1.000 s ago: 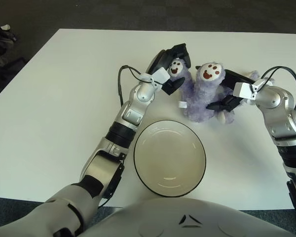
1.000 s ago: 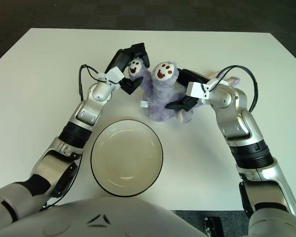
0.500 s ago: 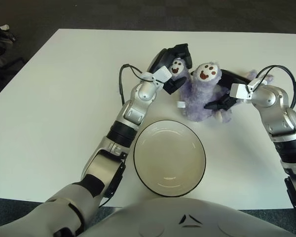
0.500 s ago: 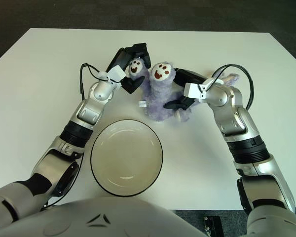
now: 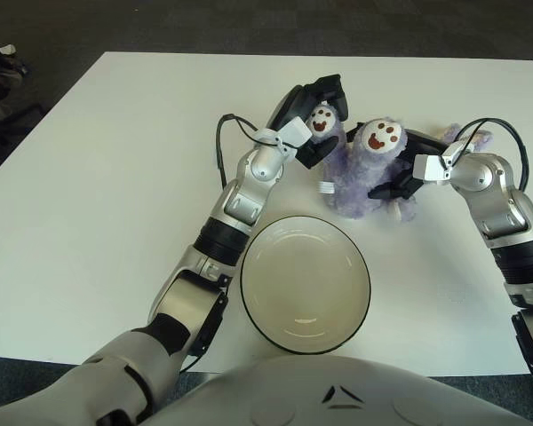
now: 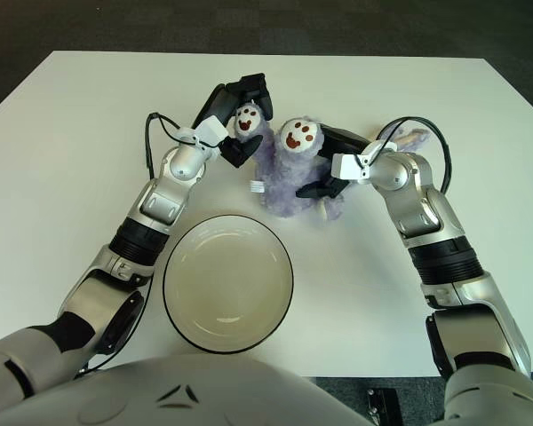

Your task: Put the doll into the plate.

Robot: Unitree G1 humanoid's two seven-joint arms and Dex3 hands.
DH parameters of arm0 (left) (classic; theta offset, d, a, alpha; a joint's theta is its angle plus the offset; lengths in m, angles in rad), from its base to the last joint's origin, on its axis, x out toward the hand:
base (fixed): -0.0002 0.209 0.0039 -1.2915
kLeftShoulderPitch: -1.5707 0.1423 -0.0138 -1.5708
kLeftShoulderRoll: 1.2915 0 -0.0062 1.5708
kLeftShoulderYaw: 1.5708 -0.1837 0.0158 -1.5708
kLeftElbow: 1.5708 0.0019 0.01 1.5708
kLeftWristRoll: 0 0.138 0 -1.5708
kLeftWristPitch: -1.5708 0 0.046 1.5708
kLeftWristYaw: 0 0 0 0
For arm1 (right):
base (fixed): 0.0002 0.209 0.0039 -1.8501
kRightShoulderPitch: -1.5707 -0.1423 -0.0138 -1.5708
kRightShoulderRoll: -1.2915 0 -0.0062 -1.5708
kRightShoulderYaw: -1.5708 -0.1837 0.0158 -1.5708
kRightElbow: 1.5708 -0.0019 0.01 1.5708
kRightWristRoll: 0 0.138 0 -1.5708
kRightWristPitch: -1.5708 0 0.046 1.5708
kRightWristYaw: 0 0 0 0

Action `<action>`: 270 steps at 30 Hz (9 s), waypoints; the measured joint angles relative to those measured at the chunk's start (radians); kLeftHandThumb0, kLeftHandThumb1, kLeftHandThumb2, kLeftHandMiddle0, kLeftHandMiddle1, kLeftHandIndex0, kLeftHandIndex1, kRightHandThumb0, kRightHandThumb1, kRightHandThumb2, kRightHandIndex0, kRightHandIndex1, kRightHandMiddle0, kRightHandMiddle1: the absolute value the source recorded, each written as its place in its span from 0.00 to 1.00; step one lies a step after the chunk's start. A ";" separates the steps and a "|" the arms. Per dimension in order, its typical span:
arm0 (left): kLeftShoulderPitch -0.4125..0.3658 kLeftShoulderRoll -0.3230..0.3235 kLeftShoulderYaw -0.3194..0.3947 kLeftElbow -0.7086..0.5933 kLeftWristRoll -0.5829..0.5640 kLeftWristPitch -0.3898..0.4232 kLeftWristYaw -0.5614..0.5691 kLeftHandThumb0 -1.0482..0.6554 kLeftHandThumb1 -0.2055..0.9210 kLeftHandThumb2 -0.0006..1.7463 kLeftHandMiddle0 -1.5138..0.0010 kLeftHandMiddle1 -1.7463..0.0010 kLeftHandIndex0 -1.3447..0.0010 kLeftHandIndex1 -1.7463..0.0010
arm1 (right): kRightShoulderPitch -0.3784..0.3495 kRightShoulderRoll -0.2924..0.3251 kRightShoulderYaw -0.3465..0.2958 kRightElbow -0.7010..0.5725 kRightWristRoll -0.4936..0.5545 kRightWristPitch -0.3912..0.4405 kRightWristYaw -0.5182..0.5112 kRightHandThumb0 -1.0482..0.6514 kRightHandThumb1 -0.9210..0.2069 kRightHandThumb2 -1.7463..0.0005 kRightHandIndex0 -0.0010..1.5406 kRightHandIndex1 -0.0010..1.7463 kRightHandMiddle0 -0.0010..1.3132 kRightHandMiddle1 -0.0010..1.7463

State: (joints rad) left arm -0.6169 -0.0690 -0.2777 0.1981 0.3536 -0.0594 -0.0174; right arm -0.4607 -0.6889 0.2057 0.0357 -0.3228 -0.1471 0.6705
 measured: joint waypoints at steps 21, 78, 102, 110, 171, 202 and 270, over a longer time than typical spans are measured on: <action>0.000 0.000 0.000 -0.007 0.008 0.003 0.000 0.61 0.11 1.00 0.40 0.03 0.49 0.00 | -0.025 -0.005 0.015 -0.041 0.003 0.139 0.103 0.65 0.78 0.23 0.00 0.67 0.00 0.67; -0.001 -0.003 0.003 -0.032 0.005 0.044 0.005 0.61 0.12 1.00 0.40 0.02 0.49 0.00 | -0.011 -0.005 -0.026 0.009 0.003 0.024 0.007 0.93 0.67 0.14 0.48 1.00 0.70 1.00; -0.001 -0.008 0.016 -0.036 -0.023 0.033 0.029 0.61 0.19 0.95 0.51 0.00 0.47 0.01 | 0.056 0.015 -0.080 -0.025 -0.031 -0.017 -0.199 0.95 0.74 0.09 0.52 1.00 0.76 1.00; -0.001 -0.009 0.027 -0.027 -0.036 0.011 0.035 0.61 0.21 0.94 0.53 0.00 0.48 0.00 | 0.069 0.029 -0.100 -0.031 -0.047 -0.046 -0.267 0.97 0.79 0.05 0.55 1.00 0.81 1.00; -0.025 0.033 0.138 0.198 -0.072 -0.121 0.209 0.61 0.59 0.60 0.64 0.17 0.67 0.00 | -0.002 0.088 -0.188 -0.179 0.182 0.053 -0.211 0.99 0.83 0.01 0.58 1.00 0.83 1.00; -0.042 0.047 0.195 0.293 -0.169 -0.208 0.171 0.39 0.79 0.48 0.20 0.00 0.75 0.00 | -0.022 0.166 -0.158 -0.365 0.281 0.240 -0.142 0.95 0.72 0.10 0.51 1.00 0.76 1.00; 0.123 0.214 0.311 0.175 -0.179 -0.137 0.146 0.38 0.71 0.55 0.30 0.00 0.71 0.00 | 0.007 0.224 -0.087 -0.543 0.506 0.433 0.021 0.95 0.74 0.09 0.52 1.00 0.79 1.00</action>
State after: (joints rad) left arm -0.4944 0.1445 0.0334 0.3728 0.1743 -0.1968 0.1281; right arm -0.4541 -0.4647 0.1184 -0.5071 0.1832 0.2857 0.6916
